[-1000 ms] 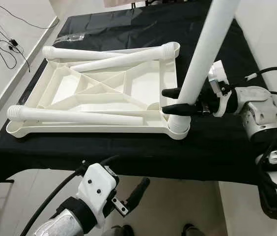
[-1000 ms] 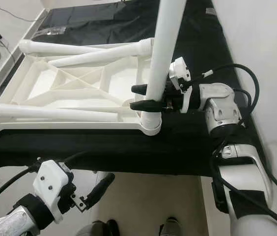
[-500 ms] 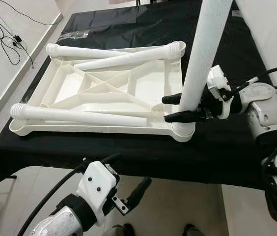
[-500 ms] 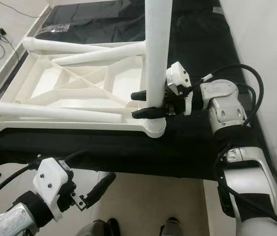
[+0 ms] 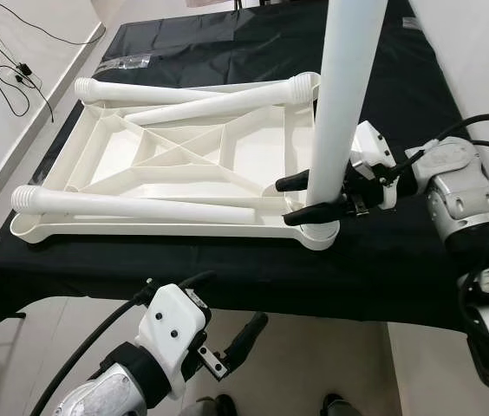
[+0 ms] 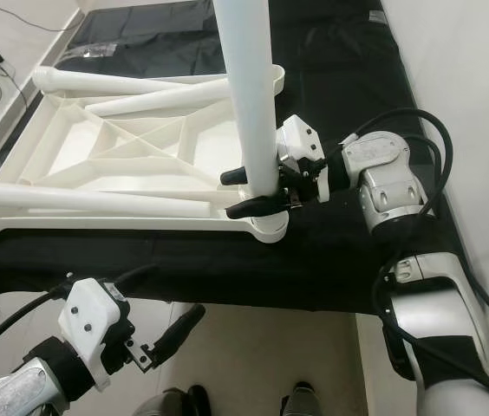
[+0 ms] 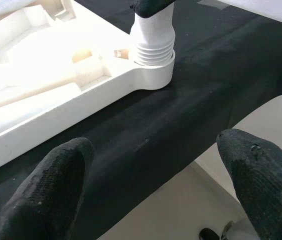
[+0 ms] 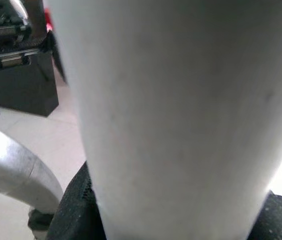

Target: Building children table

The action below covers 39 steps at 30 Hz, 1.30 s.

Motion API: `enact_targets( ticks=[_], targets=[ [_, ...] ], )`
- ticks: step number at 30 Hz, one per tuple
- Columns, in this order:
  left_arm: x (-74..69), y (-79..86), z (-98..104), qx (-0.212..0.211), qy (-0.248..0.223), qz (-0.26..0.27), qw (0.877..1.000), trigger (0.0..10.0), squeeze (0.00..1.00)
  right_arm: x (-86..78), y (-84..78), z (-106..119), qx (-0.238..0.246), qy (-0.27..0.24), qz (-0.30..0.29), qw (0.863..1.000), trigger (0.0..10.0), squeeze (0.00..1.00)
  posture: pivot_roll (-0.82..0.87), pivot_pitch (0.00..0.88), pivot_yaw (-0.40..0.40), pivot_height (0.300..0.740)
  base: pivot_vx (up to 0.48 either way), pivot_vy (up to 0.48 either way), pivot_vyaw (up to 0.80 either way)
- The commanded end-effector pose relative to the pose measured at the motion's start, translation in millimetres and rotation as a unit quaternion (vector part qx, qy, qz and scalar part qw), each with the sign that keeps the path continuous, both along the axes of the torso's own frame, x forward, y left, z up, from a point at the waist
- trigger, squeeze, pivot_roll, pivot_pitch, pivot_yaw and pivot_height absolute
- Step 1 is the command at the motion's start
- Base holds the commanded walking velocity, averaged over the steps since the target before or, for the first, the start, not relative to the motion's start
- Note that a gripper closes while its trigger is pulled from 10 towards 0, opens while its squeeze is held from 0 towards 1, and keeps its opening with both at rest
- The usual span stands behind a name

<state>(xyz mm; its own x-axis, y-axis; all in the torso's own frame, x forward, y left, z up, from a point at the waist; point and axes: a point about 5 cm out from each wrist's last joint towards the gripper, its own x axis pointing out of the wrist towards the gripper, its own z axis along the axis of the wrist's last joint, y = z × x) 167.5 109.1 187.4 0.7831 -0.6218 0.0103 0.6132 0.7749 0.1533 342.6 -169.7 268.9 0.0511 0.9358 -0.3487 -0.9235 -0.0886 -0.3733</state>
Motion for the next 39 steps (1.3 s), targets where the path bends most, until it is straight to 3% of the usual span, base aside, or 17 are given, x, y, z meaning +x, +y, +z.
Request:
enact_targets(
  ticks=[1,10,15,17,23,25,30,32,35,36,37,38,39],
  targets=[
    [-2.7,1.3,-3.0,0.008,0.014,-0.003,1.0,10.0,0.0,-4.1,3.5,-46.4,-0.068,0.08,0.003,0.994,10.0,0.0,0.06,0.297,0.147,0.74,0.0,0.0,0.0],
    [-2.0,1.1,-2.9,0.005,0.015,-0.004,1.0,10.0,0.0,-2.8,8.7,-48.5,-0.043,0.098,-0.003,0.994,10.0,0.0,0.06,0.298,0.146,0.74,0.0,0.0,0.0],
    [-1.6,1.1,-2.6,0.003,0.015,-0.003,1.0,10.0,0.0,3.7,14.6,-62.5,-0.006,0.133,-0.085,0.987,10.0,0.0,0.06,0.306,0.145,0.74,0.0,0.0,0.0],
    [-1.6,1.1,-2.6,0.003,0.015,-0.003,1.0,10.0,0.0,3.7,14.6,-62.5,-0.006,0.133,-0.085,0.987,10.0,0.0,0.06,0.306,0.145,0.74,0.0,0.0,0.0],
    [-1.9,0.9,-1.8,0.001,0.016,-0.003,1.0,10.0,0.0,4.1,16.3,-77.4,0.023,0.169,-0.159,0.972,10.0,0.0,0.05,0.314,0.147,0.74,0.0,0.0,0.0],
    [-2.6,1.1,-1.2,-0.001,0.017,-0.004,1.0,10.0,0.0,4.4,14.6,-84.7,0.041,0.179,-0.204,0.962,10.0,0.0,0.05,0.318,0.148,0.74,0.0,0.0,0.0],
    [-3.0,1.3,-0.8,-0.001,0.019,-0.005,1.0,10.0,0.0,4.9,12.3,-90.5,0.063,0.184,-0.247,0.949,10.0,0.0,0.05,0.321,0.151,0.74,0.0,0.0,0.0],
    [-3.4,2.0,-0.6,-0.001,0.019,-0.005,1.0,10.0,0.0,2.6,10.9,-98.6,0.082,0.184,-0.298,0.933,10.0,0.0,0.05,0.326,0.146,0.74,0.0,0.0,0.0],
    [-3.4,2.0,-0.6,-0.001,0.019,-0.005,1.0,10.0,0.0,2.6,10.9,-98.6,0.082,0.184,-0.298,0.933,10.0,0.0,0.05,0.326,0.146,0.74,0.0,0.0,0.0],
    [-3.9,2.5,-0.5,-0.001,0.02,-0.004,1.0,10.0,0.0,-0.7,10.9,-106.7,0.1,0.179,-0.359,0.911,10.0,0.0,0.05,0.329,0.137,0.74,0.0,0.0,0.0],
    [-3.9,2.5,-0.5,-0.001,0.02,-0.004,1.0,10.0,0.0,-0.7,10.9,-106.7,0.1,0.179,-0.359,0.911,10.0,0.0,0.05,0.329,0.137,0.74,0.0,0.0,0.0],
    [-3.8,3.2,-0.1,-0.003,0.02,-0.004,1.0,10.0,0.0,-17.0,13.4,-127.0,0.101,0.146,-0.482,0.858,10.0,0.0,0.05,0.328,0.145,0.74,0.0,0.0,0.0],
    [-3.8,3.2,-0.1,-0.003,0.02,-0.004,1.0,10.0,0.0,-17.0,13.4,-127.0,0.101,0.146,-0.482,0.858,10.0,0.0,0.05,0.328,0.145,0.74,0.0,0.0,0.0]
  ],
)
